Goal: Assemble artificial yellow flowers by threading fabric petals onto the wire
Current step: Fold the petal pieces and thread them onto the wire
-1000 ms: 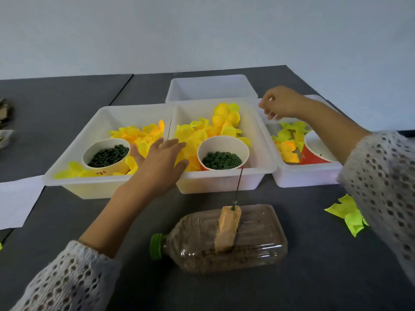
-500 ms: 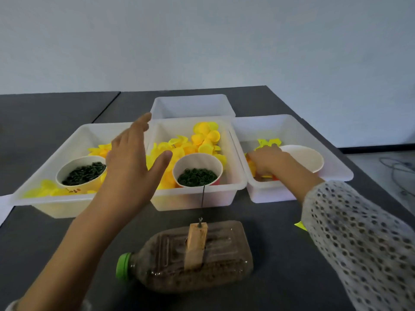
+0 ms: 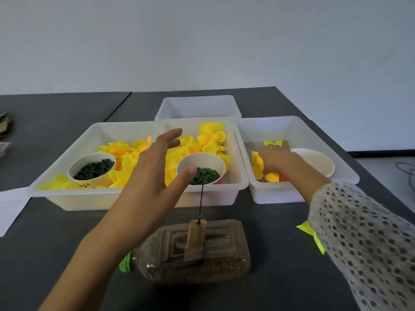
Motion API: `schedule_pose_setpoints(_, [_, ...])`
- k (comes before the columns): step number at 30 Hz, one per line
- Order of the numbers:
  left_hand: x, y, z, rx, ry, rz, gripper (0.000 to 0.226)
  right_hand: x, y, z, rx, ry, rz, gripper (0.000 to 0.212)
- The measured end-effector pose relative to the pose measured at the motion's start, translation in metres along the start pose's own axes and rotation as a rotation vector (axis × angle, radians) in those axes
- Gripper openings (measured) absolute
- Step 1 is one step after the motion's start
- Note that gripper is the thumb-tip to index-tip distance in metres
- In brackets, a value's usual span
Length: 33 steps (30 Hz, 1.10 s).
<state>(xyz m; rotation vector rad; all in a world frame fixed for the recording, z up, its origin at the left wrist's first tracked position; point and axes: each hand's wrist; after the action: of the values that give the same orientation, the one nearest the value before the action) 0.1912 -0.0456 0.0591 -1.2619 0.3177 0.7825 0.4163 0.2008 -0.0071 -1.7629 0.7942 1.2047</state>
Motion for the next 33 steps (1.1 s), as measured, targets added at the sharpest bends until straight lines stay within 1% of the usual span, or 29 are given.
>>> schedule_pose_setpoints(2, [0.002,0.001,-0.006,-0.005,-0.003,-0.057,0.068,-0.004,-0.007,-0.001,-0.005,-0.076,0.058,0.013])
schedule_pose_setpoints(3, [0.002,0.001,-0.009,-0.01,-0.014,-0.086,0.066,-0.007,-0.011,-0.003,-0.005,-0.11,0.084,0.012])
schedule_pose_setpoints(5, [-0.001,0.003,-0.017,-0.016,-0.035,-0.141,0.06,-0.015,-0.02,-0.008,-0.009,-0.188,0.148,0.015])
schedule_pose_setpoints(6, [-0.004,0.005,-0.021,-0.016,-0.045,-0.166,0.06,-0.019,-0.024,-0.012,-0.009,-0.235,0.196,0.021])
schedule_pose_setpoints(8, [-0.011,0.008,-0.029,-0.023,-0.054,-0.214,0.059,-0.029,-0.032,-0.023,-0.003,-0.365,0.309,0.029])
schedule_pose_setpoints(11, [-0.022,0.014,-0.042,-0.036,-0.041,-0.252,0.046,-0.047,-0.038,-0.046,0.019,-0.596,0.493,0.021])
schedule_pose_setpoints(13, [-0.027,0.017,-0.051,-0.055,-0.019,-0.264,0.034,-0.06,-0.039,-0.066,0.015,-0.708,0.699,0.015])
schedule_pose_setpoints(14, [-0.028,0.017,-0.056,-0.062,-0.003,-0.272,0.03,-0.064,-0.038,-0.077,0.002,-0.741,0.846,0.01])
schedule_pose_setpoints(15, [-0.028,0.017,-0.06,-0.065,0.014,-0.282,0.028,-0.068,-0.035,-0.089,-0.018,-0.762,0.999,0.008])
schedule_pose_setpoints(17, [-0.026,0.013,-0.067,-0.062,0.054,-0.308,0.026,-0.072,-0.023,-0.116,-0.052,-0.785,1.23,0.01])
schedule_pose_setpoints(19, [-0.021,0.006,-0.074,-0.055,0.102,-0.341,0.026,-0.069,-0.003,-0.146,-0.093,-0.77,1.392,0.004])
schedule_pose_setpoints(20, [-0.017,0.003,-0.077,-0.047,0.121,-0.353,0.026,-0.066,0.009,-0.162,-0.114,-0.742,1.47,0.005])
schedule_pose_setpoints(23, [-0.003,-0.01,-0.088,-0.043,0.15,-0.42,0.031,-0.051,0.046,-0.207,-0.163,-0.586,1.674,0.012])
schedule_pose_setpoints(26, [0.017,-0.019,-0.102,-0.098,0.21,-0.515,0.047,-0.034,0.084,-0.245,-0.259,-0.419,1.927,0.019])
schedule_pose_setpoints(28, [0.029,-0.024,-0.113,-0.119,0.228,-0.613,0.05,-0.021,0.107,-0.265,-0.25,-0.354,2.002,0.03])
schedule_pose_setpoints(31, [0.04,-0.023,-0.132,-0.15,0.152,-0.772,0.044,0.001,0.137,-0.29,-0.23,-0.26,2.13,0.027])
schedule_pose_setpoints(33, [0.044,-0.015,-0.146,-0.175,0.06,-0.775,0.04,0.014,0.153,-0.304,-0.241,-0.204,2.158,0.021])
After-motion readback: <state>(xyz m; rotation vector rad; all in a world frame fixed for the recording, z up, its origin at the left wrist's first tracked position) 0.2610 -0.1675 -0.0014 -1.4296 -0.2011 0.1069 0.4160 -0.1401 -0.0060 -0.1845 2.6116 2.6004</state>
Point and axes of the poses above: each hand's wrist, its own z-axis towards the middle knuckle, its own x-axis out of the palm, y = z × x, and after that the axes turned 8 degrees about -x, right-handed
